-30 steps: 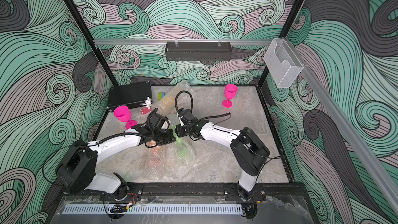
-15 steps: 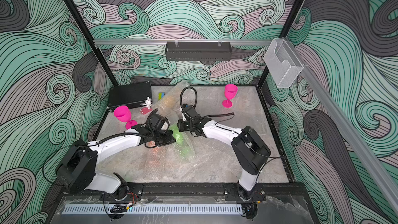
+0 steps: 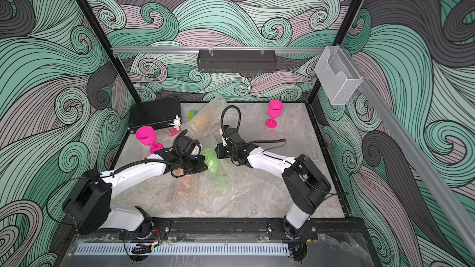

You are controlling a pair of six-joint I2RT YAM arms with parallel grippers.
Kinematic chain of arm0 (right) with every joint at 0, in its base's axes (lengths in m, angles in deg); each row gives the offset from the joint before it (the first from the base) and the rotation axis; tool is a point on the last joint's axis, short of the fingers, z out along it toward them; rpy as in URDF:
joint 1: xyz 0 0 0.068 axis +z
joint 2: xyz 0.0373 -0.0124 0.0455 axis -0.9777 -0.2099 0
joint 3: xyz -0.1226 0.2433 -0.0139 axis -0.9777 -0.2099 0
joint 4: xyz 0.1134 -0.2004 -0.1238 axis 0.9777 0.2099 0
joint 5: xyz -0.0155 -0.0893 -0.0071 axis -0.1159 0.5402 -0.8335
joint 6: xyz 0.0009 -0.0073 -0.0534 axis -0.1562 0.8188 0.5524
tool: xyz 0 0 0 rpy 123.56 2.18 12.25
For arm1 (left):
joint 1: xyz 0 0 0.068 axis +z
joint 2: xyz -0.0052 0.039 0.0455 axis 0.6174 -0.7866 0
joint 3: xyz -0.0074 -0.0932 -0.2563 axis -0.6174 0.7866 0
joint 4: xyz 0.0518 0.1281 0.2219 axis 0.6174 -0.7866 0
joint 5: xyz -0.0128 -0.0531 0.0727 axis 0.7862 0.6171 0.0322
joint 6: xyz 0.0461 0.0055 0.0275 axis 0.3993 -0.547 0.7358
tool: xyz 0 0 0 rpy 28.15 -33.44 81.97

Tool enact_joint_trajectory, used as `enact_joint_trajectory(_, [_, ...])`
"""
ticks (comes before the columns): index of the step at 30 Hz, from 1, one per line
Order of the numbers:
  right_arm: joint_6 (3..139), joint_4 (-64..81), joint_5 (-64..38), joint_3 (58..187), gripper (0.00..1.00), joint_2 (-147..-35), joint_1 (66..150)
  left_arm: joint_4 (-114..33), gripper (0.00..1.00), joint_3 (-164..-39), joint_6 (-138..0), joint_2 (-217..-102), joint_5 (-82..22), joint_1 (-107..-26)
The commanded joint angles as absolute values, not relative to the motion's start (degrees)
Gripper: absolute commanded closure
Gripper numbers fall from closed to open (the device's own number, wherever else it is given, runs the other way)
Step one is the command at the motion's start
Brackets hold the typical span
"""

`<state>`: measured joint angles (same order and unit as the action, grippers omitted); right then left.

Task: Unpack wine glasses from bubble wrap
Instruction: Unwrap the bubble wrap at the center of the board.

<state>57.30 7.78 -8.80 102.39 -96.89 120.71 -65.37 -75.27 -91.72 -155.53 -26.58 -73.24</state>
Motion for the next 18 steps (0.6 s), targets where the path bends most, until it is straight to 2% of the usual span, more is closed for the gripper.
enact_joint_trajectory(1, [56.01,3.69,-8.81,99.59,0.83,-93.76,120.49,-65.84,1.00,-75.27,-89.39,-152.64,-29.85,-73.47])
enact_joint_trajectory(8, [55.30,1.83,-7.89,95.84,0.85,-90.32,120.38,-68.19,0.99,-76.16,-88.29,-154.00,-30.73,-73.54])
enact_joint_trajectory(13, [54.90,2.20,-6.10,92.86,0.86,-87.40,120.25,-73.41,0.83,-77.54,-88.23,-154.45,-32.82,-73.42])
enact_joint_trajectory(18, [53.66,2.11,-5.98,89.54,0.87,-84.84,120.26,-80.10,0.79,-79.00,-87.80,-152.12,-37.03,-72.09])
